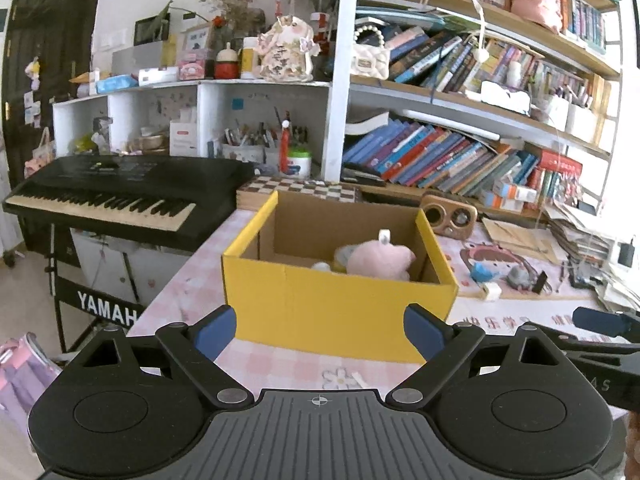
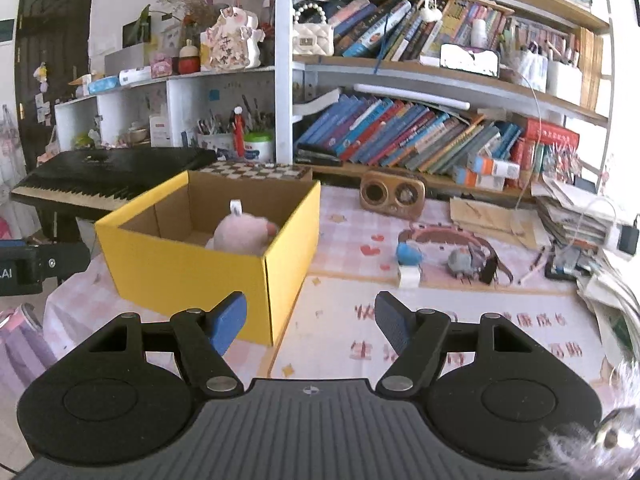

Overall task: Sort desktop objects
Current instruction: 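Withdraw both tools from the box back toward the desk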

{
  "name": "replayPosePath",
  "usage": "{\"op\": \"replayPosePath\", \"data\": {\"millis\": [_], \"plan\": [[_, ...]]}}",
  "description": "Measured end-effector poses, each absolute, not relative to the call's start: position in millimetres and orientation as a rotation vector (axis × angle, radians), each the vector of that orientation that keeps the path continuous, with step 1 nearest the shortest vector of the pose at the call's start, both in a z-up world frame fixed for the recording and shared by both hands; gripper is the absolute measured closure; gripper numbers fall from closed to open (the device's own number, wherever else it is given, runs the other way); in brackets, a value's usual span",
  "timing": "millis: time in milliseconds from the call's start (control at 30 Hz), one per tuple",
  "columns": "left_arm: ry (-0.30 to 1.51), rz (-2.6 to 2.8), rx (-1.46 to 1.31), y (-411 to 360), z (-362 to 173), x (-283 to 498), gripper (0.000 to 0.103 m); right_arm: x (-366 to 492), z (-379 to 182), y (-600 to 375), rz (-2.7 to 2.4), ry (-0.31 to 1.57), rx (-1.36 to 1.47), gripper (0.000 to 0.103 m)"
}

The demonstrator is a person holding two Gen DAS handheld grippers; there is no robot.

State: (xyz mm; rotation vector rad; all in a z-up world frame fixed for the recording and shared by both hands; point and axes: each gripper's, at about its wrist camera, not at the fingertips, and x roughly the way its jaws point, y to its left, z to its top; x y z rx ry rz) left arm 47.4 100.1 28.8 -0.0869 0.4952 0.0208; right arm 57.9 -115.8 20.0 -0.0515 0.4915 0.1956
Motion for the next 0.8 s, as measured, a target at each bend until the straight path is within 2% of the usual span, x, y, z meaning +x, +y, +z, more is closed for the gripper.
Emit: {"op": "replayPosePath", "data": {"millis": [167, 300, 800], "plan": [[0.514, 0.004, -0.08, 95.3, 23.8, 34.8, 0.01, 42.9, 12.4, -115.7, 0.195, 0.524, -0.039, 0.034], [0.536, -0.019, -0.075, 90.9, 19.0, 28.9, 0.01, 34.1, 9.2, -116.9, 0.192, 0.539, -0.041, 0.029], [0.588, -0.097, -0.078, 74.5, 8.3, 25.4, 0.01, 25.4, 0.0, -125.1, 0.161, 0.613, -0.058, 0.028]]}}
